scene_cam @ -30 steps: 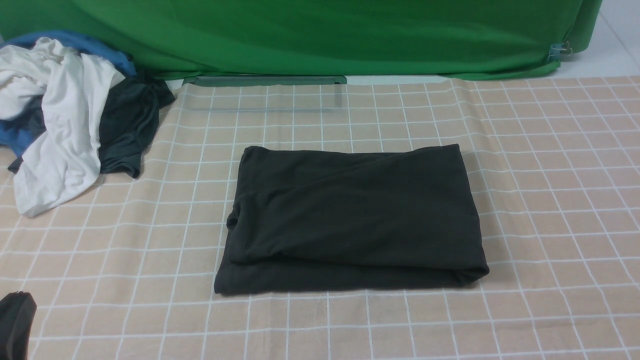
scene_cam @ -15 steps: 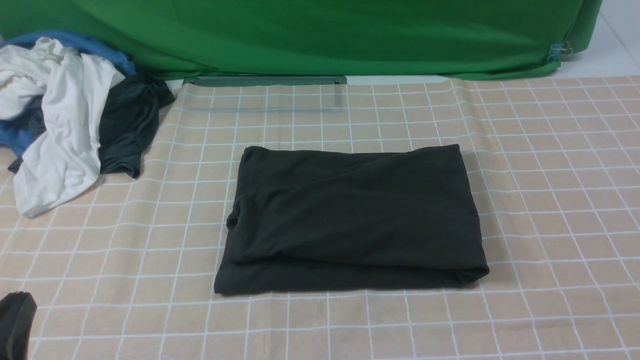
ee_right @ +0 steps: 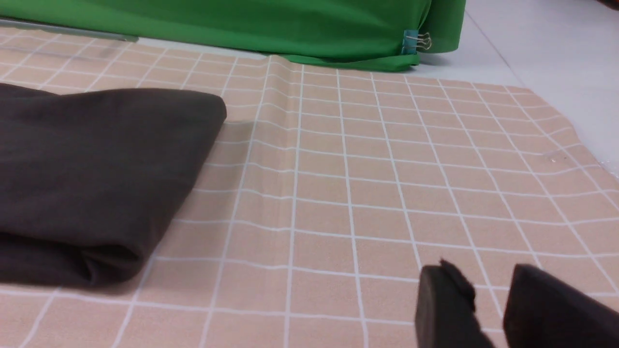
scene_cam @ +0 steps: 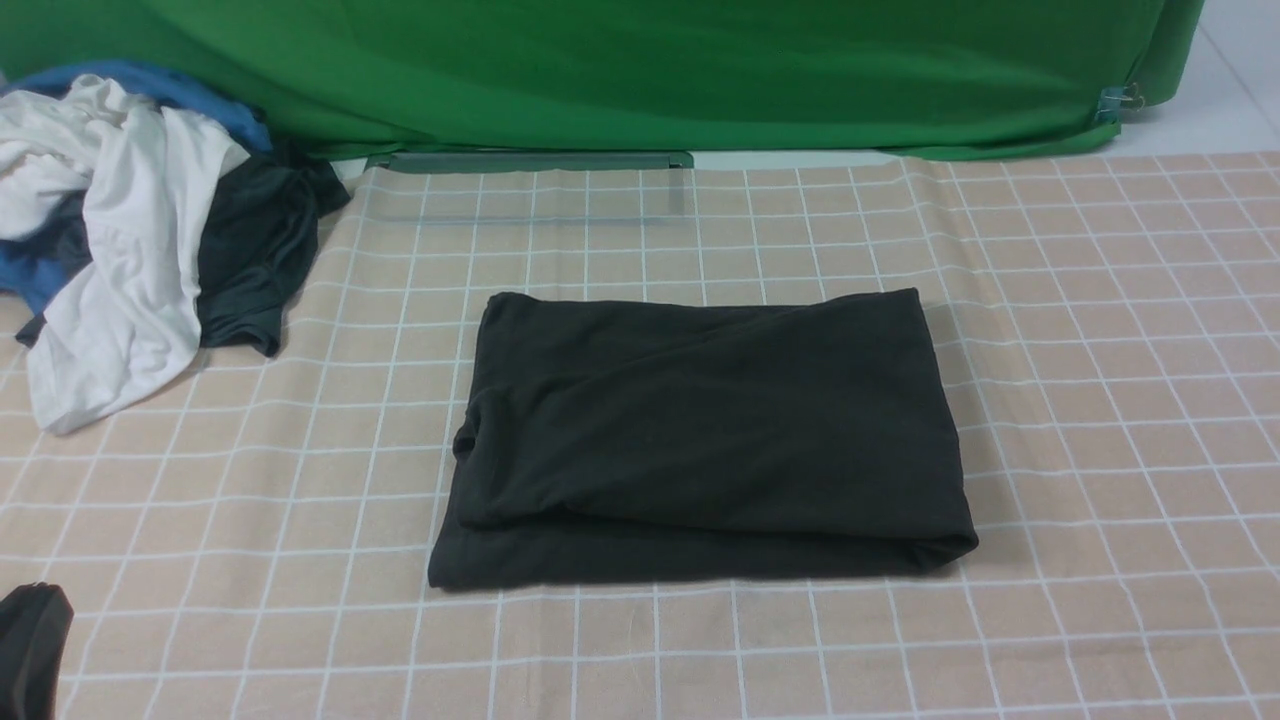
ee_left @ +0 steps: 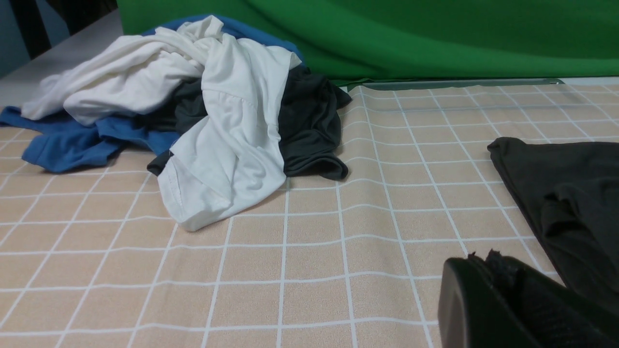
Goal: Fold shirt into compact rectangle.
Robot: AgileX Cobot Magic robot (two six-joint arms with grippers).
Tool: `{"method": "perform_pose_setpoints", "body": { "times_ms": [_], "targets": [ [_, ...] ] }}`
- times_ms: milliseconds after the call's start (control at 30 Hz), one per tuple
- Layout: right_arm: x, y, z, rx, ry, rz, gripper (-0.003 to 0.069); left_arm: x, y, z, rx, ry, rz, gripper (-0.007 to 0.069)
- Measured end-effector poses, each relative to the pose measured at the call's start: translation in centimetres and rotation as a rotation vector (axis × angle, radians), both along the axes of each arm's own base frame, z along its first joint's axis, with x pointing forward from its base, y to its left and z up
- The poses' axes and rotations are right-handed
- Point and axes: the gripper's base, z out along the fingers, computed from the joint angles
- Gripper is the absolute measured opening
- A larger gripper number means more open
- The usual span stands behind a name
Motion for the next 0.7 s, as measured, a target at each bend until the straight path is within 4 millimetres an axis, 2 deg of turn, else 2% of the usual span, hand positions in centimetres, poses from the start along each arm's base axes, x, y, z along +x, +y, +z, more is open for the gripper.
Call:
{"method": "perform_pose_setpoints", "body": {
  "times_ms": [700],
  "targets": [
    [0.00,0.01,0.00,0.014,0.000,-0.001,0.0237,0.00,0.00,0.00,-0.002,0.000,0.000,0.0020]
  ]
}}
